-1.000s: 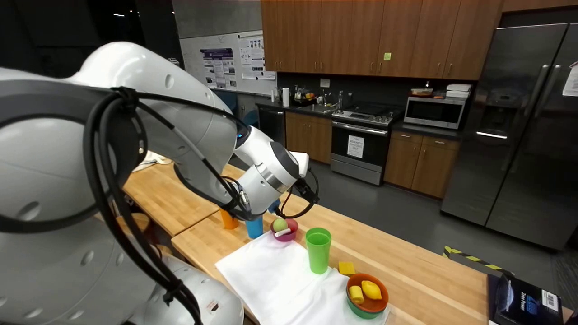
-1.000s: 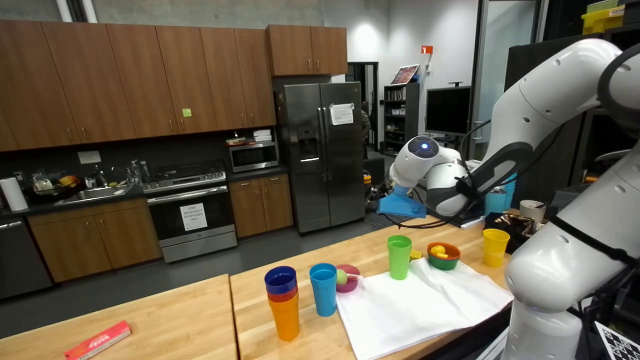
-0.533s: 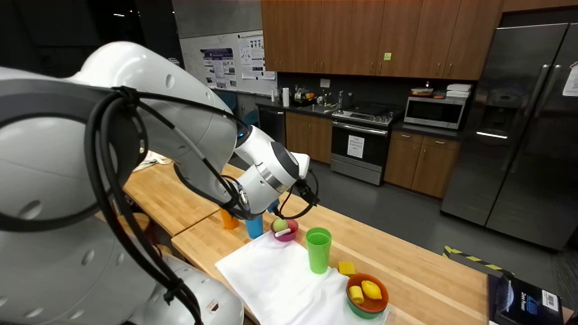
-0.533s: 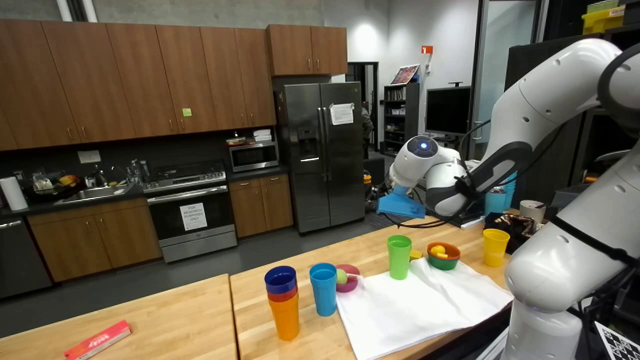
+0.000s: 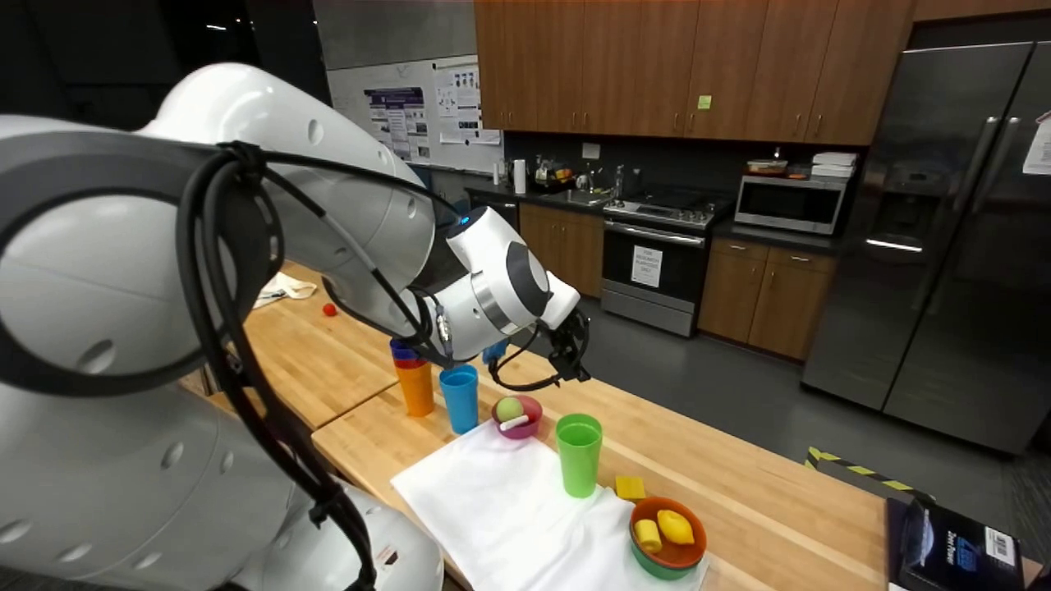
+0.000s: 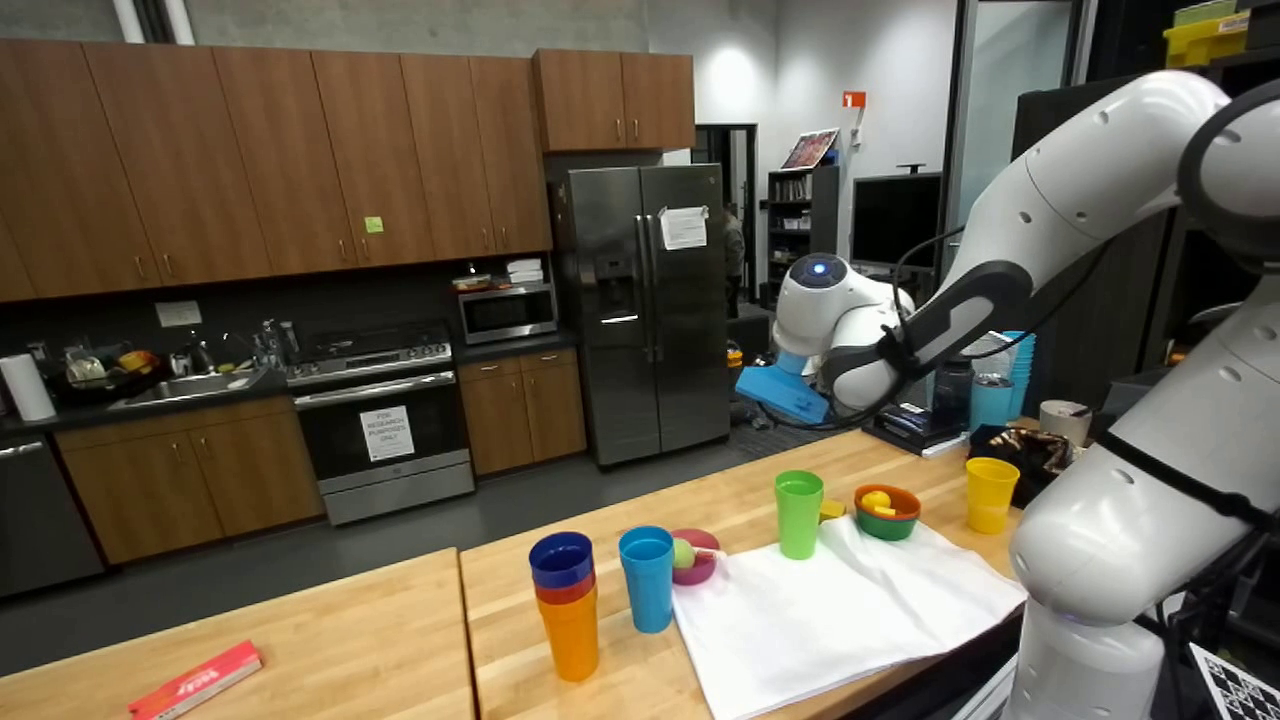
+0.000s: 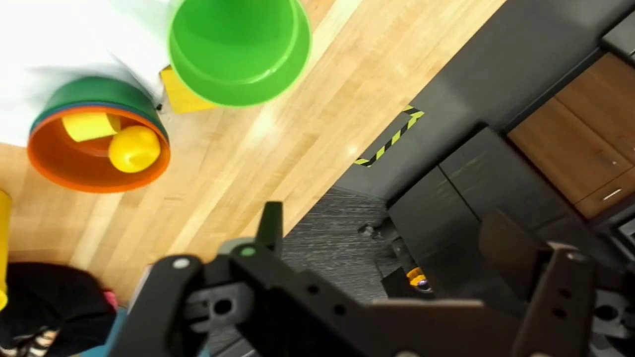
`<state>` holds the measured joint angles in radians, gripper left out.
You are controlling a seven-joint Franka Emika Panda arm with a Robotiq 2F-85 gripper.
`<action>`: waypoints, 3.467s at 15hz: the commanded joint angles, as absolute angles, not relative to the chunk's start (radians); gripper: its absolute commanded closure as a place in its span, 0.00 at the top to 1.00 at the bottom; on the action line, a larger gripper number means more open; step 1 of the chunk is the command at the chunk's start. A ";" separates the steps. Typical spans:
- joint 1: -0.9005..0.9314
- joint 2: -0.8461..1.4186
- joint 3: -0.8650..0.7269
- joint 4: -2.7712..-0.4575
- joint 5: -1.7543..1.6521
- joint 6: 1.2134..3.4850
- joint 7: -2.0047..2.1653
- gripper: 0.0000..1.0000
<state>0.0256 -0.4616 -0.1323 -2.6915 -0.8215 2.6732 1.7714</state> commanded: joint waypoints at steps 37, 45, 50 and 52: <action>-0.132 -0.340 0.136 -2.474 -0.373 2.150 2.516 1.00; -0.331 -0.347 0.248 -2.393 -0.192 1.965 2.610 1.00; -0.697 -0.396 0.481 -2.365 0.002 1.904 2.601 1.00; -0.856 -0.434 0.593 -2.370 0.112 1.890 2.600 1.00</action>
<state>-0.6605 -0.3657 0.4520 -2.3696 -0.0164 1.9266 2.6002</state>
